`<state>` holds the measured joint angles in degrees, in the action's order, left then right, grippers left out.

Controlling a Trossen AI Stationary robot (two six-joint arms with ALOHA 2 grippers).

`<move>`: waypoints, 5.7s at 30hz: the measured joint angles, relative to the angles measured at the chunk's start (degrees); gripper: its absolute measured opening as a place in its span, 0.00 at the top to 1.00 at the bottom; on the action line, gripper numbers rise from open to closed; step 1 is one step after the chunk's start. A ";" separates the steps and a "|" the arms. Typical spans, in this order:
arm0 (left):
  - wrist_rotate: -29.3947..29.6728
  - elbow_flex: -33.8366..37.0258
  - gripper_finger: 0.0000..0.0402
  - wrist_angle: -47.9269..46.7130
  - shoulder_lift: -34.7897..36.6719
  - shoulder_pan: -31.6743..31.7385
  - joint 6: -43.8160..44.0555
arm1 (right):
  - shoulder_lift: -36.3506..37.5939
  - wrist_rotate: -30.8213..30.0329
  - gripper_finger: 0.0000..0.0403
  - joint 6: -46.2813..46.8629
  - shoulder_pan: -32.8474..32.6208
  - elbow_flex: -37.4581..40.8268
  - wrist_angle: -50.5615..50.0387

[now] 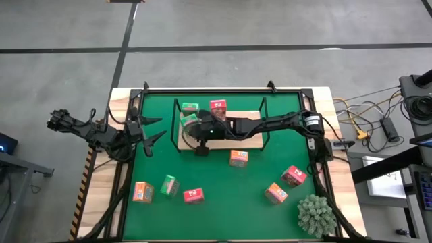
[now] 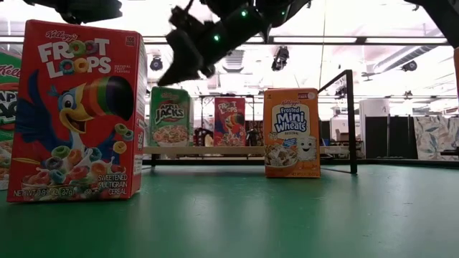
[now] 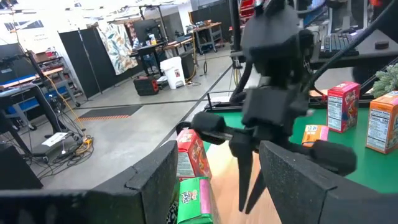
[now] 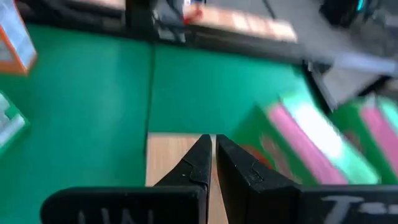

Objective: Stack cereal on shelf
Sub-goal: Put the right green cereal box on the shelf aligned with the other green cereal box, then put the left red cereal box on the shelf aligned with the other red cereal box

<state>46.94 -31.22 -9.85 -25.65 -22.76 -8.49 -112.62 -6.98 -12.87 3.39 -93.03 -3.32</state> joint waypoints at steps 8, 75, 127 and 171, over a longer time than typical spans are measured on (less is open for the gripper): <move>0.00 0.00 0.48 0.00 0.00 -0.02 0.00 | 0.00 -1.99 0.97 -3.59 -0.06 0.02 10.46; 0.02 0.00 0.48 0.03 -0.28 -0.02 -0.46 | 1.57 2.30 0.97 -1.22 5.57 -1.55 5.32; 0.01 0.00 0.48 0.02 -0.37 -0.01 -0.68 | 1.64 3.92 0.97 -1.31 2.24 -1.46 -3.81; -0.02 0.00 0.48 1.95 -0.59 -0.02 0.85 | 4.69 -6.05 0.97 -6.32 1.86 -1.40 -0.31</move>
<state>46.92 -31.22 -7.90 -26.23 -22.79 -7.64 -107.93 -13.04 -19.18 5.26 -94.43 -3.64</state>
